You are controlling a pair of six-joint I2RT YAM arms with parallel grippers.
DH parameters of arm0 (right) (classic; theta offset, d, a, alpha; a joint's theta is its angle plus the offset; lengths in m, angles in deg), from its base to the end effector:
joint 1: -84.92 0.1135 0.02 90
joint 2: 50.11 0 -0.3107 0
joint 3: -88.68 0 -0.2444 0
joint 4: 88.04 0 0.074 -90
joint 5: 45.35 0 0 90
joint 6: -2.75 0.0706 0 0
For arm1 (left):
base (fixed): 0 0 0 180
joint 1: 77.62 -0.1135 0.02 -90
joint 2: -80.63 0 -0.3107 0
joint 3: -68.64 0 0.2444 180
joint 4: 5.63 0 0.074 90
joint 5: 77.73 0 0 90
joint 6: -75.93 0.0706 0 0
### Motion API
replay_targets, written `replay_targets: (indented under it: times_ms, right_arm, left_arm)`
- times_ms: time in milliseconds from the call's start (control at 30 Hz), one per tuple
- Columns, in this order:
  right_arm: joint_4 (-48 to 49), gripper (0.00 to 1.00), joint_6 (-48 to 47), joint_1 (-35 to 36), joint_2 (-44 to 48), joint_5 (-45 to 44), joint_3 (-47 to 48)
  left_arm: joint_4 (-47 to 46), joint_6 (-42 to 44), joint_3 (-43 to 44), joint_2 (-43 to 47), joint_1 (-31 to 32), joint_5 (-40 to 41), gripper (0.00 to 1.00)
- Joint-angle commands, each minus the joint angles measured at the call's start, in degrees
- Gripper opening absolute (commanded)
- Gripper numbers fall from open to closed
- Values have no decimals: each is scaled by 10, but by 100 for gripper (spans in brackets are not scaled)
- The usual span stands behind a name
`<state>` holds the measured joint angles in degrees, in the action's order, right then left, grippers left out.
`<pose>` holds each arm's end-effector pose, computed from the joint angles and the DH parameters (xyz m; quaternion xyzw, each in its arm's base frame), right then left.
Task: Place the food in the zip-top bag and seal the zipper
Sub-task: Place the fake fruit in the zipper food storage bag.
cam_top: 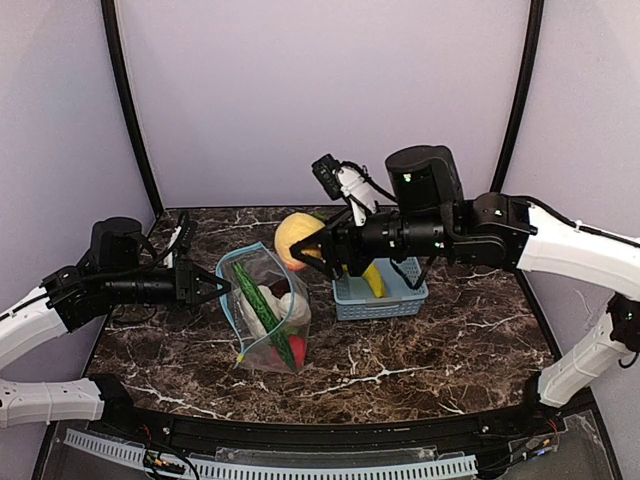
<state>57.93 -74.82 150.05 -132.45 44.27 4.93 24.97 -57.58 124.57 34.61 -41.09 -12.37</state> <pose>0.1483 0.3188 0.4304 -0.3621 0.7354 0.3566 0.4482 0.1225 -0.1274 0.3303 0.0722 0.8095 -0.4917 0.3126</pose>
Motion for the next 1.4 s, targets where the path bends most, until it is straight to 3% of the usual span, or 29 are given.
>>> replay_targets:
  times_ms: [0,267,500,1000,1367]
  right_arm:
    - [-12,59,-45,67,-36,-43,53]
    - [-123,60,-82,142,-185,-145,204]
    - [-252,59,-53,149,-301,-231,352]
    - [-343,61,32,102,-324,-244,356]
    - [-348,61,30,90,-348,-232,387]
  left_arm:
    - [-10,13,-5,7,-2,-5,1]
    - [3,9,-4,16,-2,-6,1]
    - [9,9,-3,26,-2,-3,1]
    - [15,10,-2,34,-2,-5,1]
    - [14,7,-12,40,-2,-6,1]
